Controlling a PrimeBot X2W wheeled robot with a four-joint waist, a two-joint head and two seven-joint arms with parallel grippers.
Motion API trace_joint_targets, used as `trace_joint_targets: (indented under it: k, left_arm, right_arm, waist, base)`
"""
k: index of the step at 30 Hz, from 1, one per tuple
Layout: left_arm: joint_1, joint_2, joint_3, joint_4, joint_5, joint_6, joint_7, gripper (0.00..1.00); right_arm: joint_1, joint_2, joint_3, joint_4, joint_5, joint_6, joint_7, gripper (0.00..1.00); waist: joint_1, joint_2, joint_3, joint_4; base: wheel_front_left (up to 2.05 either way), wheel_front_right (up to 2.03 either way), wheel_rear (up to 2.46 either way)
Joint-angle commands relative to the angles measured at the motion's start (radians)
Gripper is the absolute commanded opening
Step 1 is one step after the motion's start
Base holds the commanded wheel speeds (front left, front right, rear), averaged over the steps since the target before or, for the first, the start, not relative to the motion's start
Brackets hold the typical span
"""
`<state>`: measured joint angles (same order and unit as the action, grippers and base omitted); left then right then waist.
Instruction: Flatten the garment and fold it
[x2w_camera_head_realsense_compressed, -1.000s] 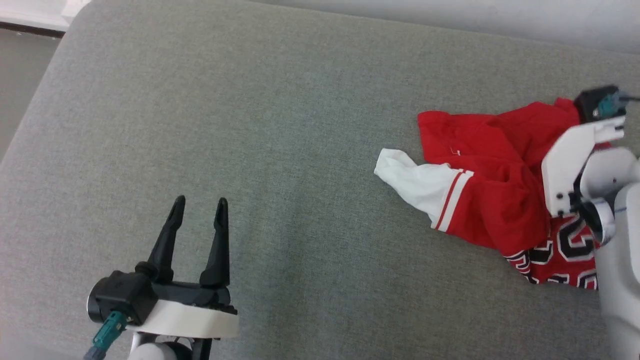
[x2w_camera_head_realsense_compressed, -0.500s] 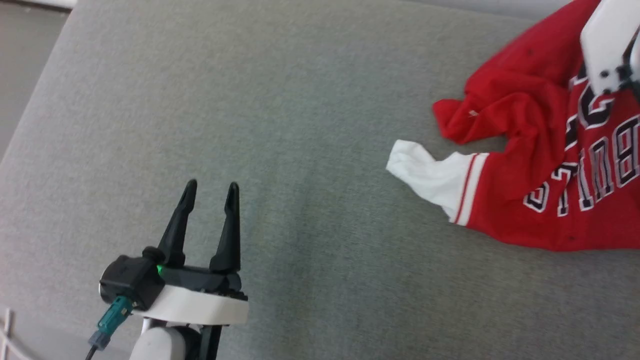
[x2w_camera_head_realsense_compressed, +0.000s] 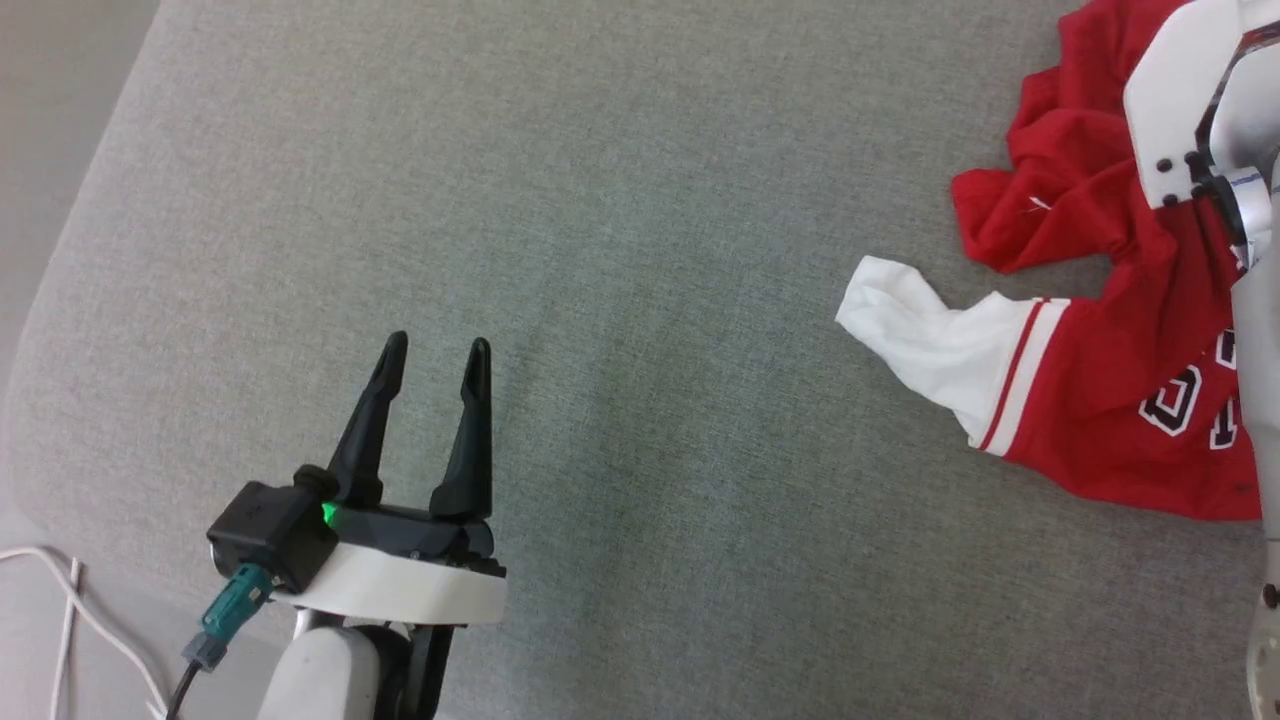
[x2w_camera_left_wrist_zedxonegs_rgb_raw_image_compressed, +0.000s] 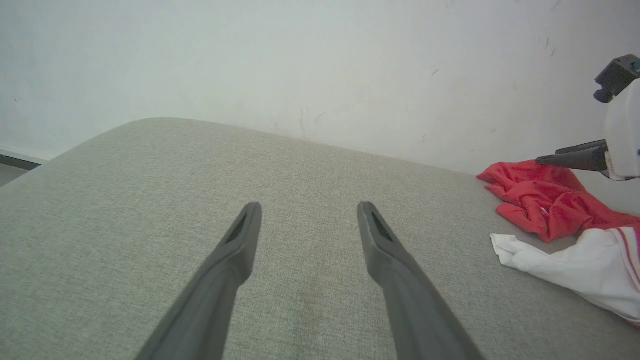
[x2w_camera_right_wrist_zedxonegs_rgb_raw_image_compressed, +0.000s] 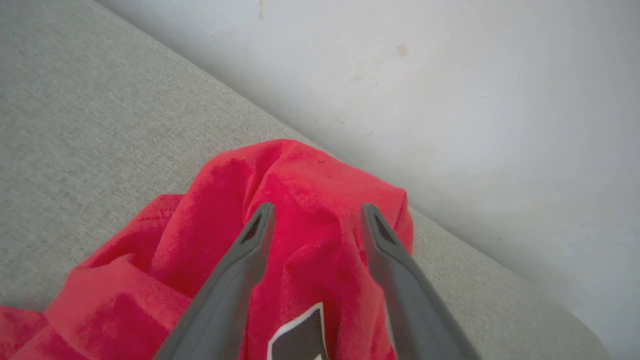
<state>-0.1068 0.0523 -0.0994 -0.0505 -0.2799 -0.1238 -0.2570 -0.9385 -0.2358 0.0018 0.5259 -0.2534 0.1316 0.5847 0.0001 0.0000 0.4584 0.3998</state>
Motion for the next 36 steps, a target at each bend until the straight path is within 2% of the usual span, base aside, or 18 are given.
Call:
trace_joint_targets:
  k: [1, 6, 9, 13, 19, 22, 25, 29, 36]
  left_arm:
    - [-0.010, -0.002, 0.004, 0.000, 0.008, -0.007, -0.005, 1.00]
    - [0.023, -0.002, 0.034, -0.013, 0.035, -0.007, -0.005, 1.00]
    - [0.054, -0.002, 0.052, -0.019, 0.059, -0.007, -0.005, 1.00]
    - [0.093, -0.002, 0.067, -0.030, 0.084, -0.007, -0.005, 1.00]
    - [0.150, -0.002, 0.071, -0.038, 0.098, -0.007, -0.005, 1.00]
    - [0.183, -0.002, 0.079, -0.042, 0.102, -0.007, -0.005, 1.00]
    - [0.218, -0.002, 0.091, -0.050, 0.107, -0.006, -0.005, 1.00]
    - [0.256, -0.002, 0.104, -0.061, 0.113, -0.005, -0.005, 1.00]
    - [0.238, 0.015, 0.077, -0.078, 0.127, -0.006, -0.005, 1.00]
  right_arm:
    - [-0.009, 0.000, -0.006, -0.008, 0.006, -0.001, -0.017, 1.00]
    - [0.053, 0.034, -0.040, -0.094, 0.076, -0.001, -0.112, 1.00]
    - [0.141, 0.041, -0.048, -0.192, 0.124, -0.001, -0.155, 1.00]
    - [0.316, 0.065, -0.117, -0.387, 0.177, -0.001, -0.194, 1.00]
    - [0.636, 0.160, -0.261, -0.700, 0.200, -0.001, -0.269, 1.00]
    - [0.796, 0.183, -0.312, -0.809, 0.219, -0.001, -0.329, 1.00]
    - [0.940, 0.185, -0.337, -0.844, 0.310, -0.001, -0.396, 1.00]
    - [1.071, 0.185, -0.364, -0.821, 0.412, -0.001, -0.510, 1.00]
    - [1.130, 0.185, -0.337, -0.774, 0.474, -0.001, -0.626, 1.00]
  waist:
    - [-0.0001, 0.0000, -0.033, -0.029]
    - [-0.0001, 0.0000, -0.113, -0.086]
    - [-0.0001, 0.0000, -0.165, -0.121]
    - [-0.0001, 0.0000, -0.227, -0.159]
    - [-0.0001, 0.0000, -0.292, -0.199]
    - [-0.0001, 0.0000, -0.320, -0.217]
    - [-0.0001, 0.0000, -0.340, -0.237]
    - [-0.0001, 0.0000, -0.356, -0.262]
    - [-0.0001, 0.0000, -0.353, -0.292]
  base:
    - [0.00, 0.00, 0.00]
    - [0.00, 0.00, 0.00]
    - [0.00, 0.00, 0.00]
    - [0.00, 0.00, 0.00]
    - [0.00, 0.00, 0.00]
    - [0.00, 0.00, 0.00]
    - [0.00, 0.00, 0.00]
    - [0.00, 0.00, 0.00]
    - [0.00, 0.00, 0.00]
